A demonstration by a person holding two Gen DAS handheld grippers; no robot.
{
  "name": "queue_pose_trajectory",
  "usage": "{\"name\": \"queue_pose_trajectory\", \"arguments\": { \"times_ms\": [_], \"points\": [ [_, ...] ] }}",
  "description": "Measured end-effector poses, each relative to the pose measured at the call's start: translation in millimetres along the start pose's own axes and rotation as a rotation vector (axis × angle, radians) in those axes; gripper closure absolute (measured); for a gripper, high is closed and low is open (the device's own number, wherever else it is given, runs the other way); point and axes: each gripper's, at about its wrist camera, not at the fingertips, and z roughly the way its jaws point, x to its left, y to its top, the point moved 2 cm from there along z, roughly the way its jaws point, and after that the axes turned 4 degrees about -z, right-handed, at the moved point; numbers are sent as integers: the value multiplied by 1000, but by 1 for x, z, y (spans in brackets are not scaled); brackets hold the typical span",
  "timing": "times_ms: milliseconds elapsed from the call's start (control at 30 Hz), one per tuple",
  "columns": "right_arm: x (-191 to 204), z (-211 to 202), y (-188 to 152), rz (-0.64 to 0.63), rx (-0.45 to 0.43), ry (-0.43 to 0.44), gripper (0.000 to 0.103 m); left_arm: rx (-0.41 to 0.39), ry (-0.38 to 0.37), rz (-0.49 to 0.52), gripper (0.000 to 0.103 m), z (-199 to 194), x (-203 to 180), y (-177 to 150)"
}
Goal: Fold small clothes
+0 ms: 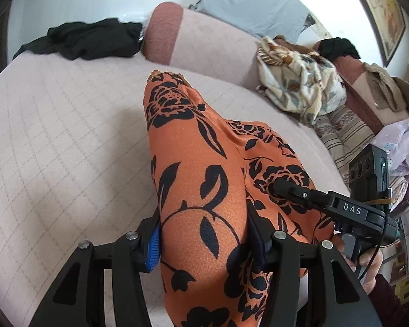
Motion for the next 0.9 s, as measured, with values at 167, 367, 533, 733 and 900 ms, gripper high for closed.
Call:
{"name": "queue_pose_trajectory", "arguments": {
  "times_ms": [167,367,533,733,900],
  "points": [
    [5,17,-12,-16,57,-21,61,35,51,-14,48,3,9,-13],
    [15,32,-24,-68,89,-57,61,85,103,-53,44,12,24,-25],
    [5,35,-22,-31,128,-86,53,49,174,-21,33,1,17,-31],
    [20,-7,-24,-121,-10,-254,44,-79,388,33,22,-33,2,-55],
    [52,-51,-44,-229,-226,-271,44,-97,466,44,22,-50,2,-70]
  ]
}}
